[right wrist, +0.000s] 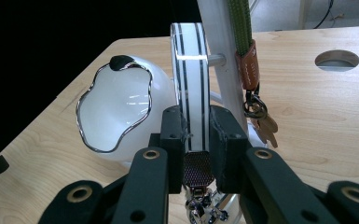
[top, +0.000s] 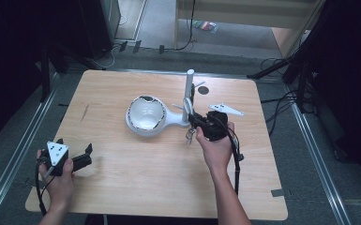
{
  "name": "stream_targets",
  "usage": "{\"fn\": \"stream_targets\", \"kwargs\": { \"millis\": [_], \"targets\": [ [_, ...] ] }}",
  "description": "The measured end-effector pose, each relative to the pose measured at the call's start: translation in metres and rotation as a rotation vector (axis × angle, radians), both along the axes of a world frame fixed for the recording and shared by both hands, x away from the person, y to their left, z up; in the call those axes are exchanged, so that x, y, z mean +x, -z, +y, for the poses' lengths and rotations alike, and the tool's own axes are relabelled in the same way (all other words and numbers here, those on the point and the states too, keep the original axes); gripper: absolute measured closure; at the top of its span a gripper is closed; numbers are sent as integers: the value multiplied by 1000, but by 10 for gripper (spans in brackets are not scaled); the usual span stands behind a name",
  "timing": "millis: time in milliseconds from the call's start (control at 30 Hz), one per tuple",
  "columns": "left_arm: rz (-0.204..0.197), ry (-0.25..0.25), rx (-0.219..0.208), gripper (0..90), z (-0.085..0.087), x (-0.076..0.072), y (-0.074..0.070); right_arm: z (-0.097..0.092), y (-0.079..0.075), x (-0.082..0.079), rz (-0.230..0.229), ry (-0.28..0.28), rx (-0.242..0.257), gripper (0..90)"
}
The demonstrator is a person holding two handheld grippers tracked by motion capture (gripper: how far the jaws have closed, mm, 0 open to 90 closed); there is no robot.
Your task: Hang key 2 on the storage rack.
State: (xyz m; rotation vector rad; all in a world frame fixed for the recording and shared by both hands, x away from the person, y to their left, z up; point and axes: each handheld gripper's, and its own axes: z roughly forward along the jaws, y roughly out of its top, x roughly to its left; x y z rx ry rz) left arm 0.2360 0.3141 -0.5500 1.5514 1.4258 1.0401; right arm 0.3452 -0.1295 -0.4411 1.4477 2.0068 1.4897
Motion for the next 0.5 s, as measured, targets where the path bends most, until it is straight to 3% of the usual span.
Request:
{"fn": "stream_targets", "kwargs": {
  "millis": [500],
  "targets": [
    [2, 1, -2, 5, 1, -1, 0, -3, -1, 3, 2, 20, 27, 777]
  ]
}}
